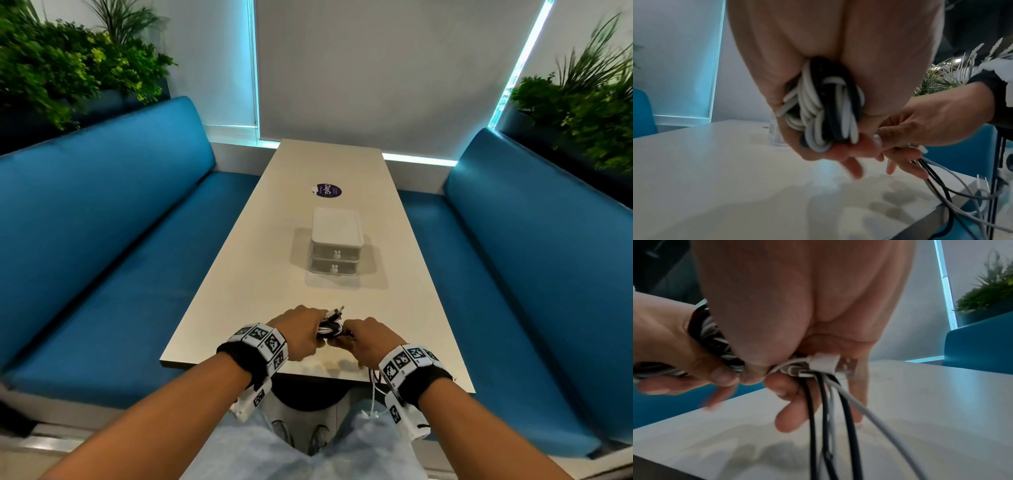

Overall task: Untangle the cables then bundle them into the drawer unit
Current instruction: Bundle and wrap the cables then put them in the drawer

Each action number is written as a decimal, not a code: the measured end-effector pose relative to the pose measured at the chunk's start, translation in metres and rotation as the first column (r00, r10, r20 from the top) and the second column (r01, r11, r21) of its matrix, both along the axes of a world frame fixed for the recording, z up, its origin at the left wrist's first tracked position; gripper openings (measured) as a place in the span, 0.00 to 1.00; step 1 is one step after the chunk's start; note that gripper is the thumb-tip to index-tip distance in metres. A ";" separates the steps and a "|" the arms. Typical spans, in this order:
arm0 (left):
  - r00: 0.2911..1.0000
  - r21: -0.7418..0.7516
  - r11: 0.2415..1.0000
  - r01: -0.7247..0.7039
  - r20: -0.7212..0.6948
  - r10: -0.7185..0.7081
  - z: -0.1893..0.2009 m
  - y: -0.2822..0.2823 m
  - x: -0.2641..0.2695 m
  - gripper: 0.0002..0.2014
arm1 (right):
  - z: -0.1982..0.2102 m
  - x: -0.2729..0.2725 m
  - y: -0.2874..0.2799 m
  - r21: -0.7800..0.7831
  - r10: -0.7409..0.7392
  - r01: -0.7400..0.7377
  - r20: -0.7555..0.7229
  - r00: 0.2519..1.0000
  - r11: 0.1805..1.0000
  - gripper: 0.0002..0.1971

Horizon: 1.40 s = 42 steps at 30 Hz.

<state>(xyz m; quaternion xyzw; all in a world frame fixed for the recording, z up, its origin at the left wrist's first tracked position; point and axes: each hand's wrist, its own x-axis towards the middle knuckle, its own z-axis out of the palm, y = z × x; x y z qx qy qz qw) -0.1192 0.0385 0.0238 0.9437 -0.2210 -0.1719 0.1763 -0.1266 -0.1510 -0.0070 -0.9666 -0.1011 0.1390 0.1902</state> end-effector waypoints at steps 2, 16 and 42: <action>1.000 0.006 1.000 -0.009 -0.009 0.009 -0.003 -0.002 0.001 0.13 | 0.000 -0.001 0.000 -0.040 0.027 -0.026 0.025 0.999 0.999 0.21; 0.995 0.125 0.990 -0.065 0.089 0.054 -0.001 -0.007 -0.006 0.16 | -0.004 0.003 -0.003 -0.197 0.185 -0.156 0.140 0.973 0.968 0.20; 0.921 -0.466 0.823 -0.323 0.044 0.386 -0.002 -0.003 0.027 0.13 | 0.013 -0.008 0.024 0.559 -0.229 0.182 0.014 0.973 0.809 0.10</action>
